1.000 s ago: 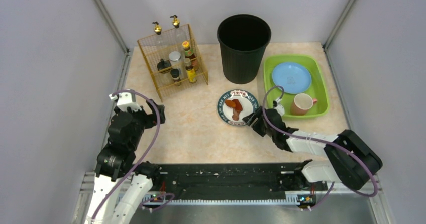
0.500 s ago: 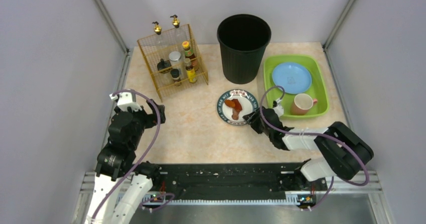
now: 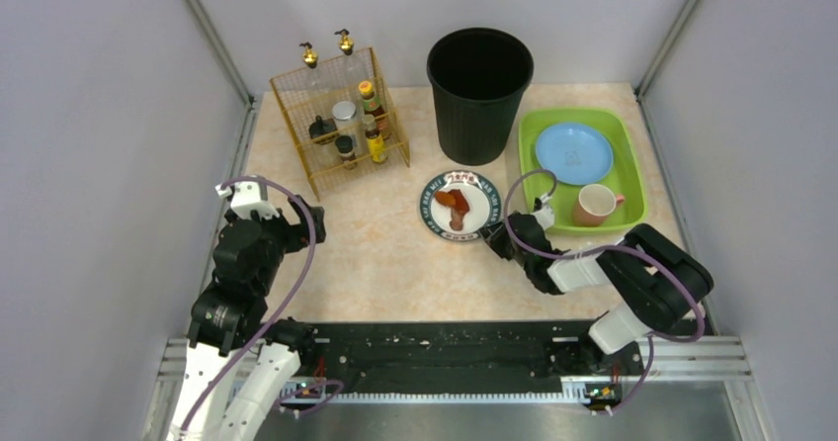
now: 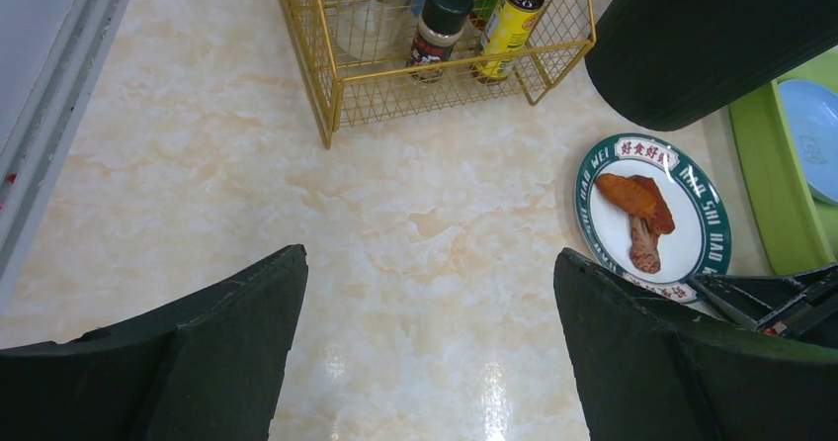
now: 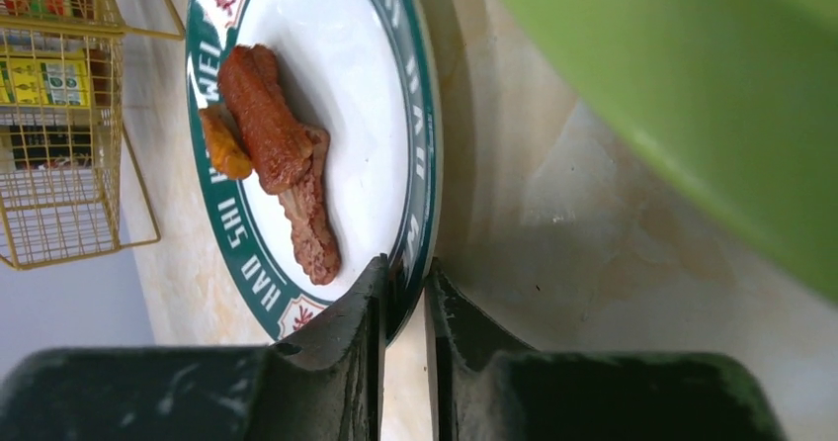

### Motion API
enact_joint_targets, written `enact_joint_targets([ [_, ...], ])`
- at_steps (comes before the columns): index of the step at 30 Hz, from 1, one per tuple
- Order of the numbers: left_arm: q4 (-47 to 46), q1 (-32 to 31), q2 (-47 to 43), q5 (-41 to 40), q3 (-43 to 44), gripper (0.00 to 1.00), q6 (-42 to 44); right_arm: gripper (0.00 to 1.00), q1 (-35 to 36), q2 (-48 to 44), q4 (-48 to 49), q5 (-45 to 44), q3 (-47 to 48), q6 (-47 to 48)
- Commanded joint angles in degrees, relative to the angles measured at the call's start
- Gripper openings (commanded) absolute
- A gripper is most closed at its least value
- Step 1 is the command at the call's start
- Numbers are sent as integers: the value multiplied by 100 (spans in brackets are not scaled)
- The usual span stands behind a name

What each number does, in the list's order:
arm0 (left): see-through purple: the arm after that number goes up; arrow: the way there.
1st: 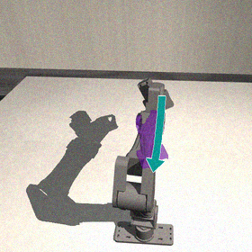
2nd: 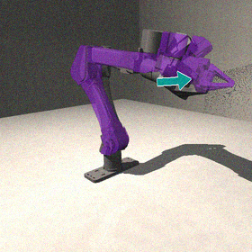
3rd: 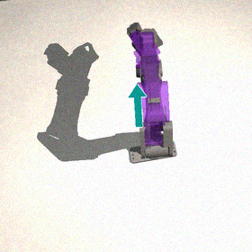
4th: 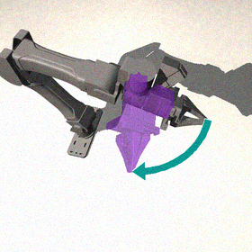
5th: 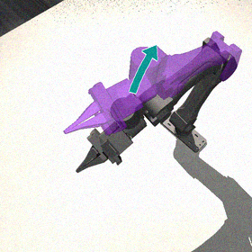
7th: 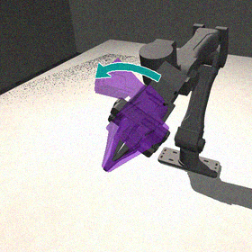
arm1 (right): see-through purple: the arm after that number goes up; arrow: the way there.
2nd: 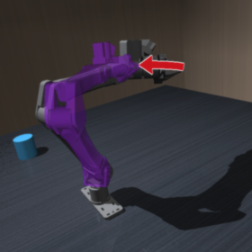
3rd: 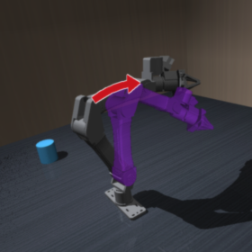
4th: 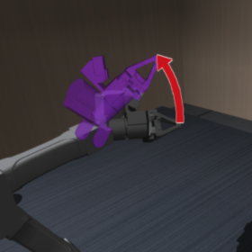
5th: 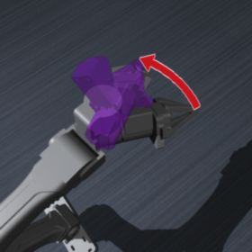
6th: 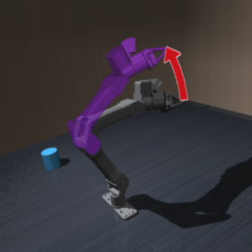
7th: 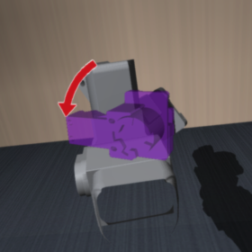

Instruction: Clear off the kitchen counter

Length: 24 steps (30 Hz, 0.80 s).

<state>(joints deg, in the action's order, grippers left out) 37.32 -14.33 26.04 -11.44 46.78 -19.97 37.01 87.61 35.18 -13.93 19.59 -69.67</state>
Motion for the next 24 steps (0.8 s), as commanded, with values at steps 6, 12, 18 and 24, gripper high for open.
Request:
enact_joint_targets([
  [6,-181,26,74,-21,-7,99,45,0,65,272,-71,167,85,134],
  [12,-181,26,85,-28,-11,99,46,0,69,44,-12,355,44,204],
  [18,-181,26,87,-41,-5,99,51,0,71,-415,52,667,-51,287],
  [24,-173,26,87,-77,-4,99,54,0,73,-1025,-169,1015,7,344],
])
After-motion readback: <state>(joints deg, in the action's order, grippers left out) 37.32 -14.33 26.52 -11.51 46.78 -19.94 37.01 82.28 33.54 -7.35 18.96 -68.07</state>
